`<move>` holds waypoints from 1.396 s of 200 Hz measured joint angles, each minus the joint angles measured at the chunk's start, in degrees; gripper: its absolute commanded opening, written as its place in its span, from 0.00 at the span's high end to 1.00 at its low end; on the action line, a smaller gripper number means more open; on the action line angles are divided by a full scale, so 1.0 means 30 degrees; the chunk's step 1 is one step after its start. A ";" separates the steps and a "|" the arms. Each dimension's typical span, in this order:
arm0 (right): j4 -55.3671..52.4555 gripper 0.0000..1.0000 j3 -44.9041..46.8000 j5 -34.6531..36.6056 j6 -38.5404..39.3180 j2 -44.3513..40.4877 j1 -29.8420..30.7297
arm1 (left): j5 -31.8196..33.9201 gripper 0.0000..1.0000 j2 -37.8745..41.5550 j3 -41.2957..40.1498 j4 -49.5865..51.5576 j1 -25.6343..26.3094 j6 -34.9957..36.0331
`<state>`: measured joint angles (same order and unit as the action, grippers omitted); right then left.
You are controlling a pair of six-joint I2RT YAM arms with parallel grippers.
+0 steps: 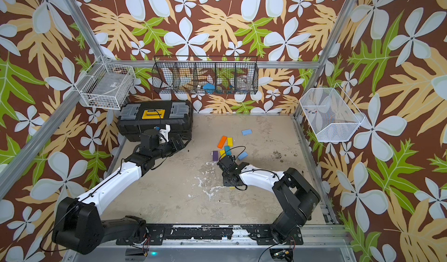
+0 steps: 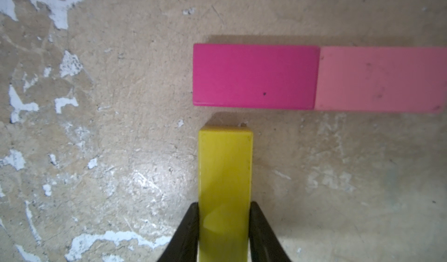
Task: Assemble the letter c with building blocks
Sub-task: Assemble the building block at the center of the board.
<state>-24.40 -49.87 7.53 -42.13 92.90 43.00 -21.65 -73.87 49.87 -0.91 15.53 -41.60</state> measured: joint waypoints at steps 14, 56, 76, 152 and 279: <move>0.0015 0.66 -0.0022 0.0000 0.0058 0.0036 -0.0051 | 0.0000 0.00 0.0000 0.0000 0.0000 0.0000 0.0000; 0.0073 0.65 -0.0066 0.0007 0.0058 0.0095 -0.0073 | 0.0000 0.00 0.0015 0.0000 0.0000 0.0000 0.0000; 0.0073 0.63 -0.0102 0.0000 0.0058 0.0124 -0.0080 | 0.0007 0.00 0.0015 -0.0007 0.0000 0.0000 0.0000; -0.0153 0.42 -0.0372 -0.0007 0.0073 -0.0561 -0.0087 | 0.0058 0.00 0.0197 -0.0036 0.0000 0.0000 -0.0007; -0.0736 0.28 0.0743 -0.1647 0.0087 -0.4422 -0.0058 | -0.0102 0.00 0.0372 0.0087 0.0219 0.0000 0.0000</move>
<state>-26.61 -47.64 2.59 -41.87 79.64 42.83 -21.96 -72.75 50.13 -0.25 15.53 -41.60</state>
